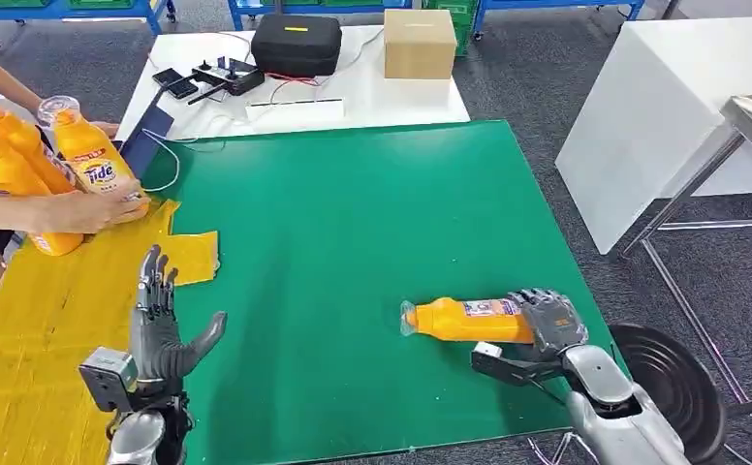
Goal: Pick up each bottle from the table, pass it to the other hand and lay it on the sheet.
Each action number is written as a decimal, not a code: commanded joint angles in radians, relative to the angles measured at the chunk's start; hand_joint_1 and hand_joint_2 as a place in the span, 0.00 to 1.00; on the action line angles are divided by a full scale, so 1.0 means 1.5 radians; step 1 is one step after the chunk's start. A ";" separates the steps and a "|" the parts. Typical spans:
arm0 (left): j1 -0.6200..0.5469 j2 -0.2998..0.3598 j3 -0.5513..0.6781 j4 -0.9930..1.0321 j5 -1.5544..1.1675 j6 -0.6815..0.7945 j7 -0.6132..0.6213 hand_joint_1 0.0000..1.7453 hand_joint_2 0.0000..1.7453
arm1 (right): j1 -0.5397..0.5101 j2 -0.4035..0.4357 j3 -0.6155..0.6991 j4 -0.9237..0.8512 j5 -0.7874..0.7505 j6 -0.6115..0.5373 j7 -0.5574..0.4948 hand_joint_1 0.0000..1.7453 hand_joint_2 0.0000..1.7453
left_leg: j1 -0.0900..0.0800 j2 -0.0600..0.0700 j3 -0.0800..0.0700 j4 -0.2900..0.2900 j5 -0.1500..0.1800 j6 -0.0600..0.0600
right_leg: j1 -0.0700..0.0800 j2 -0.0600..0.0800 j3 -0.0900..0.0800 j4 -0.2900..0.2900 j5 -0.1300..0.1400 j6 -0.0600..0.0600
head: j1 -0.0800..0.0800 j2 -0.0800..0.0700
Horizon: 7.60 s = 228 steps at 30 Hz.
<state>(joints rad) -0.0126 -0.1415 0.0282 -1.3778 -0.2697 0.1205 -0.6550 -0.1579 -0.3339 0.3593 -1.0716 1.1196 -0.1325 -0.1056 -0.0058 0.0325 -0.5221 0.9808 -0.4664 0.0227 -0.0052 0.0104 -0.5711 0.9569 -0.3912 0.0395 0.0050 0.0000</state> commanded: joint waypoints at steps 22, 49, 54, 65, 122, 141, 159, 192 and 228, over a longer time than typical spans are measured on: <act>-0.037 -0.030 -0.178 0.026 -0.040 0.055 0.063 0.00 1.00 | 0.067 0.254 -0.186 -0.216 -0.303 -0.163 -0.179 1.00 1.00 | 0.000 -0.010 -0.012 0.001 0.002 -0.001 | 0.000 -0.010 -0.010 0.001 -0.001 -0.001 | 0.000 0.000; -0.160 -0.016 -0.236 0.117 0.081 -0.082 0.103 0.00 1.00 | -0.070 0.374 -0.046 0.019 -0.502 -0.051 -0.242 1.00 1.00 | 0.000 -0.008 -0.012 0.000 0.003 -0.001 | 0.000 -0.009 -0.011 0.001 0.000 0.000 | -0.001 0.000; -0.181 -0.025 -0.236 0.145 0.082 -0.080 0.102 0.00 1.00 | -0.098 0.410 0.046 0.102 -0.481 -0.038 -0.240 1.00 1.00 | 0.000 -0.007 -0.013 0.000 0.002 -0.001 | 0.000 -0.007 -0.011 0.001 0.000 -0.001 | 0.000 0.000; -0.189 -0.028 -0.235 0.155 0.082 -0.078 0.101 0.00 1.00 | -0.102 0.421 0.114 0.131 -0.448 -0.049 -0.233 1.00 1.00 | 0.001 -0.009 -0.013 0.000 0.002 -0.002 | 0.001 -0.009 -0.011 0.002 -0.001 0.000 | 0.000 0.000; -0.169 -0.058 -0.130 0.055 -0.559 0.385 0.142 1.00 1.00 | -0.063 0.364 0.107 -0.042 -0.500 -0.039 -0.220 0.00 0.00 | 0.001 -0.010 -0.016 0.001 0.003 -0.001 | 0.001 -0.010 -0.013 0.002 0.000 0.000 | 0.000 0.000; -0.376 0.347 -0.552 0.044 -0.867 0.385 0.801 1.00 1.00 | -0.015 0.311 0.104 -0.168 -0.527 -0.054 -0.236 0.00 0.00 | 0.001 -0.009 -0.013 0.001 0.002 -0.003 | 0.001 -0.009 -0.012 0.003 -0.001 -0.002 | 0.000 0.000; -0.492 0.250 -0.275 0.699 -0.853 0.267 0.778 1.00 1.00 | 0.012 0.301 0.077 -0.290 -0.510 -0.100 -0.240 0.00 1.00 | 0.002 -0.007 -0.015 0.001 0.005 -0.004 | 0.002 -0.009 -0.015 0.004 -0.001 -0.001 | 0.000 0.000; -0.429 0.138 0.020 0.639 -0.731 0.350 0.460 1.00 1.00 | 0.011 0.306 0.074 -0.265 -0.510 -0.104 -0.237 0.00 1.00 | 0.000 -0.011 -0.015 0.000 0.005 -0.004 | -0.001 -0.011 -0.014 0.004 -0.001 -0.001 | 0.000 0.000; -0.366 0.141 0.010 0.533 -0.867 0.385 0.624 0.00 1.00 | 0.016 0.309 0.063 -0.253 -0.502 -0.080 -0.230 0.00 1.00 | 0.000 -0.010 -0.016 0.001 0.006 -0.003 | 0.000 -0.011 -0.015 0.004 0.000 -0.001 | 0.000 0.000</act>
<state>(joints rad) -0.6024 0.0877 0.0397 -0.4569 -1.5559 0.6946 0.2567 -0.1173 0.1408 0.4810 -1.4969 0.3655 -0.2506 -0.4525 -0.0070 0.0193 -0.5473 0.9817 -0.4568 0.0185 -0.0069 -0.0057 -0.5958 0.9638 -0.3906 0.0389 0.0050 0.0000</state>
